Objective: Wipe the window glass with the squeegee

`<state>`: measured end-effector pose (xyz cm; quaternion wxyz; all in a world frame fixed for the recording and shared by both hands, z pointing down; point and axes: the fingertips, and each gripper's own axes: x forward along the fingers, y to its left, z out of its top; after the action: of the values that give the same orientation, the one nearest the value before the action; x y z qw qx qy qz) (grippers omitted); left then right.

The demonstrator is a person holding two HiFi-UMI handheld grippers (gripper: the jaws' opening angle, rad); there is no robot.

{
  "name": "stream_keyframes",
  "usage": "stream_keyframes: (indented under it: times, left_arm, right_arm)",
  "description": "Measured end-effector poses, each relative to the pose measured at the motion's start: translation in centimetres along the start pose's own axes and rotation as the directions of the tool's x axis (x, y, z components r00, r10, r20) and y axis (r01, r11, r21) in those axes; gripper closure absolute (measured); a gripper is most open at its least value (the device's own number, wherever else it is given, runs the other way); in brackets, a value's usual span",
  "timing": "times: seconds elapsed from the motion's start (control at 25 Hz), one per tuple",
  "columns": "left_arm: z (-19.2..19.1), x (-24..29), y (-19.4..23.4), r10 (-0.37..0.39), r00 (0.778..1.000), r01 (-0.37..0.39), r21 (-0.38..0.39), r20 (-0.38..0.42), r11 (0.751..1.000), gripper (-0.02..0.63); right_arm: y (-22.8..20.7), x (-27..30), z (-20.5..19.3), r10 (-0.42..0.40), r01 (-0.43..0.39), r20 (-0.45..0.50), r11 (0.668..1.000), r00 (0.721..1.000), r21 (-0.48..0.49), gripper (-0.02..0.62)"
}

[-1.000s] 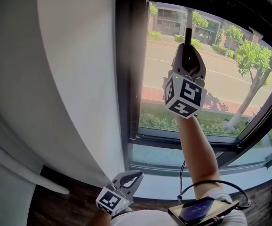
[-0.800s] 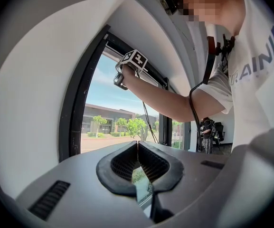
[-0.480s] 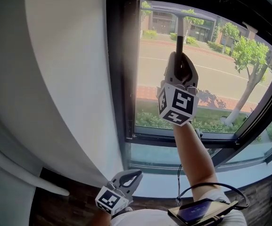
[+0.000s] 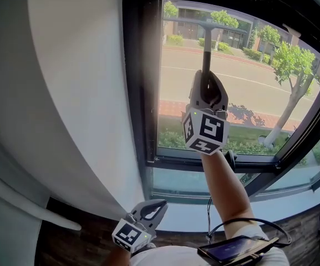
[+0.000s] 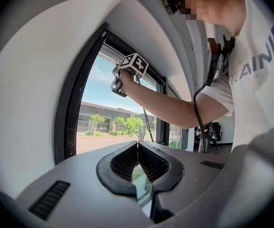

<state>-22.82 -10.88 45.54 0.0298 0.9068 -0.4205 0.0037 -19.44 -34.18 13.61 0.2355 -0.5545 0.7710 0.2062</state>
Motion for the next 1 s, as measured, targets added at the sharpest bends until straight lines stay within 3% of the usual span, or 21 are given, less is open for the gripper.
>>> stream_keyframes:
  times: [1.0]
  left_arm:
    - [0.0,-0.1,-0.7,-0.01,1.0,0.01,-0.005,-0.004,1.0,0.583]
  right_arm:
    - [0.6,-4.4,-5.0,0.013,-0.015,-0.085,1.0,0.996,-0.019,0.495]
